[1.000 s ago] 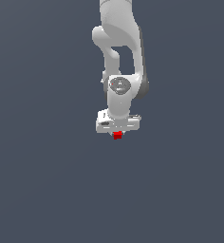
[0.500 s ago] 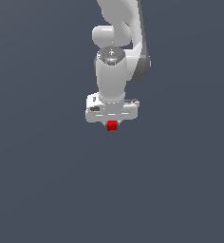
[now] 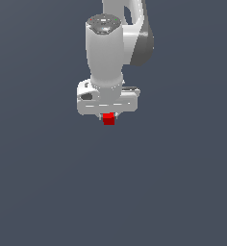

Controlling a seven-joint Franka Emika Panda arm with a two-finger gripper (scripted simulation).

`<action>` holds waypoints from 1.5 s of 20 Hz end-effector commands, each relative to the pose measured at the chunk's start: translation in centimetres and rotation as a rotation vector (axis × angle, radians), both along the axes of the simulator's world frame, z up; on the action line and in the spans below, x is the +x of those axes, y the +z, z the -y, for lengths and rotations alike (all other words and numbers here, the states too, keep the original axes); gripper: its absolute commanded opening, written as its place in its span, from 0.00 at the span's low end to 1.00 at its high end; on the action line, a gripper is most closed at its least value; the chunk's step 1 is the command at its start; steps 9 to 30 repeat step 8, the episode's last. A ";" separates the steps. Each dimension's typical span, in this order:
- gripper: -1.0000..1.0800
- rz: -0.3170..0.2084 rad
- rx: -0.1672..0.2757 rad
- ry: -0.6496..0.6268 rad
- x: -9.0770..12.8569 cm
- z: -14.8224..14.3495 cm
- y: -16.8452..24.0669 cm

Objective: Pick up the red cube and move it to a goal position.

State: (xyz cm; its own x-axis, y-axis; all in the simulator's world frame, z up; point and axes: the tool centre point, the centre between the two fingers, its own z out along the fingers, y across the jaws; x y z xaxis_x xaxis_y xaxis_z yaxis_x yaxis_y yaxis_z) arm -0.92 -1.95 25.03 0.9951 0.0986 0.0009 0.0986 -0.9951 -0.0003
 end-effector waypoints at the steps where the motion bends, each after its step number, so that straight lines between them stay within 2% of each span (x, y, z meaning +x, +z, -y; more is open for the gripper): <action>1: 0.00 -0.001 0.000 0.000 0.2 0.2 0.9; 30: 0.00 -0.001 0.000 0.000 0.4 0.4 1.3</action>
